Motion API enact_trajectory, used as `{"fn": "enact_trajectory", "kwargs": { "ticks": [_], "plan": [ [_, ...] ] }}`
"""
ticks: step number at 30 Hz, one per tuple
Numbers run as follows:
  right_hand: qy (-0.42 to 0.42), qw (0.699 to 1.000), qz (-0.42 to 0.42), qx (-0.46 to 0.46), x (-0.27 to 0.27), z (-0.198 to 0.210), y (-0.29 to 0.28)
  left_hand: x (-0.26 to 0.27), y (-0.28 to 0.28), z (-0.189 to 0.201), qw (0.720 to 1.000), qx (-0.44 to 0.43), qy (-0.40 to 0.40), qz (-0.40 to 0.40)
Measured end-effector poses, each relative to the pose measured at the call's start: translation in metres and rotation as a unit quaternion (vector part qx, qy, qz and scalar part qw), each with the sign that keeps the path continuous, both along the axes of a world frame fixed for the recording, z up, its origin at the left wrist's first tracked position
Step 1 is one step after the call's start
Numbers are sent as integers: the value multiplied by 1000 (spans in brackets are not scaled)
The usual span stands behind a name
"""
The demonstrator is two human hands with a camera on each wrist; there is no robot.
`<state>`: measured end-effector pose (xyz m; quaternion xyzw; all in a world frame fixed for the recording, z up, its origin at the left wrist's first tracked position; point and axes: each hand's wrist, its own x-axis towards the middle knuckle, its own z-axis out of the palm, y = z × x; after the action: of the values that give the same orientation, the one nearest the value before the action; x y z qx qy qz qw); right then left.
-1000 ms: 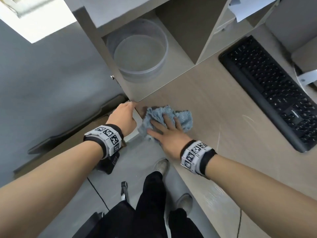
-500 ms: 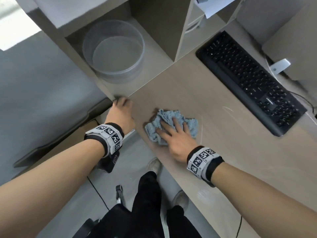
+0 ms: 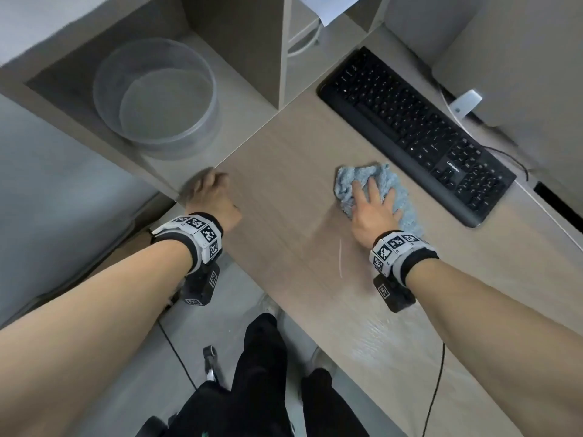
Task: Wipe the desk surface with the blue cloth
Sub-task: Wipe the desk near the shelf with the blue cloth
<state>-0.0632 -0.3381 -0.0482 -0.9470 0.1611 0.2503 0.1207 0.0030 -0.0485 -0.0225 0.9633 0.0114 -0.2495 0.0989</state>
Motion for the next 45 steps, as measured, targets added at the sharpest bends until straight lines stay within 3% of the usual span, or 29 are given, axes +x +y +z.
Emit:
{"fn": "enact_trajectory", "kwargs": {
  "ticks": [3,7,11,16,19,23,28,32,34,40,42,45],
  "plan": [
    [10,1000,-4,17,16,1,14,-2,-3,2,1000,24,9,-7],
    [14,997,71,18,-19,1,1,-2,-9,5,998,53,21,-10],
    [34,999,-16,8,-46,-1,-34,-3,-10,3,997,73,18,-19],
    [6,997,-70,22,-2,-1,-12,-2,-11,-1,996,81,14,-22],
    [0,999,19,29,-1,-2,19,-3,-11,-6,996,85,6,-22],
    [-15,989,140,42,-50,-7,30,-5,-13,-10,997,73,-11,-7],
    [0,997,78,18,-65,-3,-23,-6,-13,-5,999,33,-21,23],
    [7,999,32,23,-59,0,-21,-21,-6,-2,999,6,-32,39],
    [4,998,58,37,-64,2,1,-34,-3,-3,998,-16,-36,42],
    [24,955,288,68,-126,-1,45,-94,-2,1,997,-48,-21,58],
    [12,951,297,79,-137,1,20,-108,-4,4,998,-62,-16,30],
    [16,969,240,53,-136,2,-21,-115,0,5,998,-58,-3,7]
  ]
}}
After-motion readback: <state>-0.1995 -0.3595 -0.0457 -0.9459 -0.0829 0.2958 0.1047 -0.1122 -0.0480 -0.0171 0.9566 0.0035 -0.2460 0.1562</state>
